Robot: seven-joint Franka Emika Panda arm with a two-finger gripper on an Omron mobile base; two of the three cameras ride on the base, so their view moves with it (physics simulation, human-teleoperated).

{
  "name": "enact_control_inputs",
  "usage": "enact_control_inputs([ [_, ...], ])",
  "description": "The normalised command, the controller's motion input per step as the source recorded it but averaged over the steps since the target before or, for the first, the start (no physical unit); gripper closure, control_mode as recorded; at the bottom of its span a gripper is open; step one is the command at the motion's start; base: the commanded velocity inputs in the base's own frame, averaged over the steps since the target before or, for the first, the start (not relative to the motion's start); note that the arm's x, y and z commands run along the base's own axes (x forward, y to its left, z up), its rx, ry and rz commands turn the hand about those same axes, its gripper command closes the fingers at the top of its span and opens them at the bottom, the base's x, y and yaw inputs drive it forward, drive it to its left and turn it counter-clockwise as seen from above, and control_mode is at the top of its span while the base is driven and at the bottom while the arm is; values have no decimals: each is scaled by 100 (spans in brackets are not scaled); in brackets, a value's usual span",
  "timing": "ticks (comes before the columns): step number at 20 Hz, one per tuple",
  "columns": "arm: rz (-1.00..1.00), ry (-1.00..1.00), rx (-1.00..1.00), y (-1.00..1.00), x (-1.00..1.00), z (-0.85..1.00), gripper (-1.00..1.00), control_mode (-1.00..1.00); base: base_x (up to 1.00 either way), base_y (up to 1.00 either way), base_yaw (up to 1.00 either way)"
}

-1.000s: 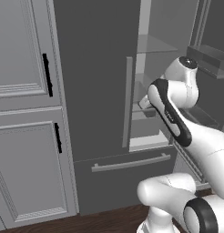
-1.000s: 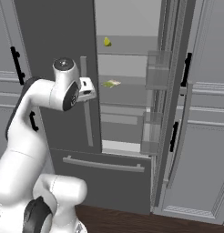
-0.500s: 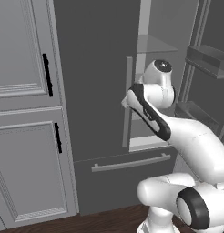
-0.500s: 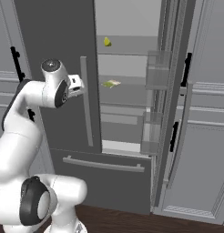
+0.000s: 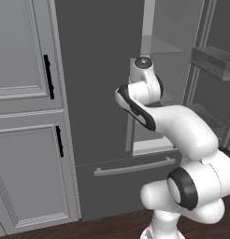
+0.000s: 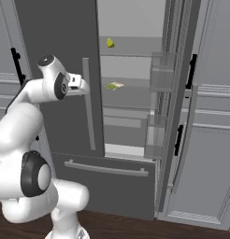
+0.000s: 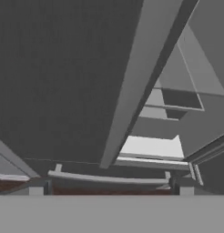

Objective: Grab a lemon wedge from the fridge and one ice cube from the ice bowl, and put them in the glass of lemonade.

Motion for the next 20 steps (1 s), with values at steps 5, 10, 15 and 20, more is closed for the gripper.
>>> enact_control_inputs([
  [5, -13, 0, 13, -9, 23, -7, -100, -100, 0, 0, 0],
  [10, 0, 0, 1, -4, 57, -27, -100, -100, 0, 0, 0],
  [15, 0, 0, 0, -7, 64, -35, -100, -100, 0, 0, 0],
  [20, 0, 0, 0, -1, 61, -28, -100, -100, 0, 0, 0],
])
